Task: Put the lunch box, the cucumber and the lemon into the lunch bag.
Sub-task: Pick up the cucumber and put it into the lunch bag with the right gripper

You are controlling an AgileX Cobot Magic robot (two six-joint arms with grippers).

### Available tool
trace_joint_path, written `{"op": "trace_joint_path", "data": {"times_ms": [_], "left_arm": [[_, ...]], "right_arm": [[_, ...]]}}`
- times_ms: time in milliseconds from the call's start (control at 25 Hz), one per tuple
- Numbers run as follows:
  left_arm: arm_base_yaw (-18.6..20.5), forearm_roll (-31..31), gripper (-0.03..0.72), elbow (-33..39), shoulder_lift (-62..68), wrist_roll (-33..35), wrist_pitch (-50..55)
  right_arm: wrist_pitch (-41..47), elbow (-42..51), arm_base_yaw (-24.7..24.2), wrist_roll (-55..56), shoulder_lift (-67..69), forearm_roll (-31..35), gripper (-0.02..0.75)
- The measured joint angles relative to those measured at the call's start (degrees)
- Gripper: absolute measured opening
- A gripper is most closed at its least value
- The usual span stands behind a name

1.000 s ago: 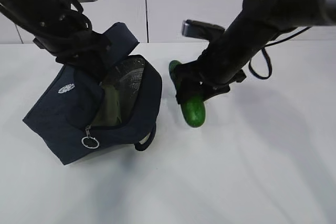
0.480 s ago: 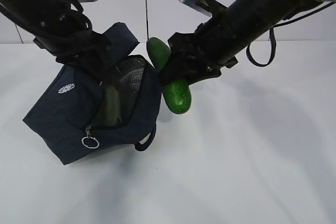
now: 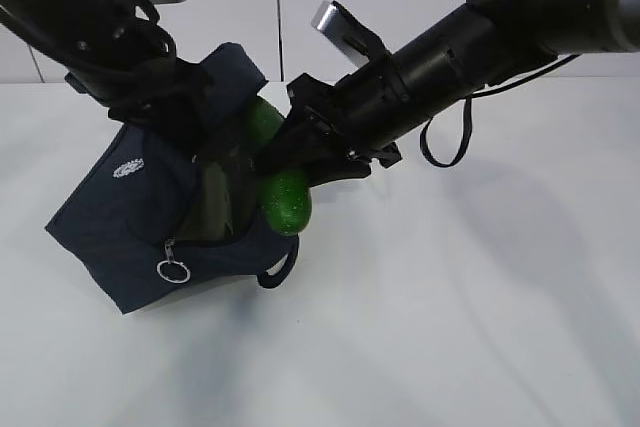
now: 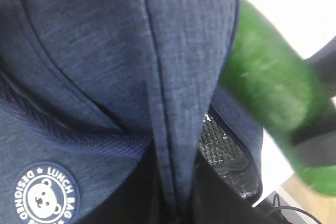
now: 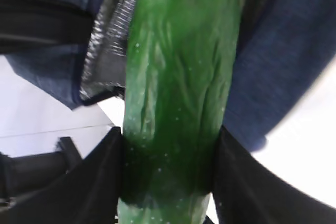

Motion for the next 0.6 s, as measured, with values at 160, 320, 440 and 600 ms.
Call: {"op": "trace_joint_path", "data": {"times_ms": [160,320,440,600], "left_arm": [[0.0,-0.4,0.019,0.0,0.0,0.0,0.0],[0.0,-0.9,0.019,0.0,0.0,0.4,0.0],[0.0,-1.3,0.019,0.0,0.0,0.8,0.0],[0.0,-1.7,0.019,0.0,0.0,0.7,-0.1]], "right_arm": [[-2.1,0.0,0.5,-3.5,3.1,5.7,0.355],[-3.0,0.0,0.6,-10.7,5.9,15.5,0.355],[-4.1,0.0,0.6,-15.2,6.8,21.2,0.355],[-4.9,0.0,0.6,-18.2,6.9,23.9,0.374]]}}
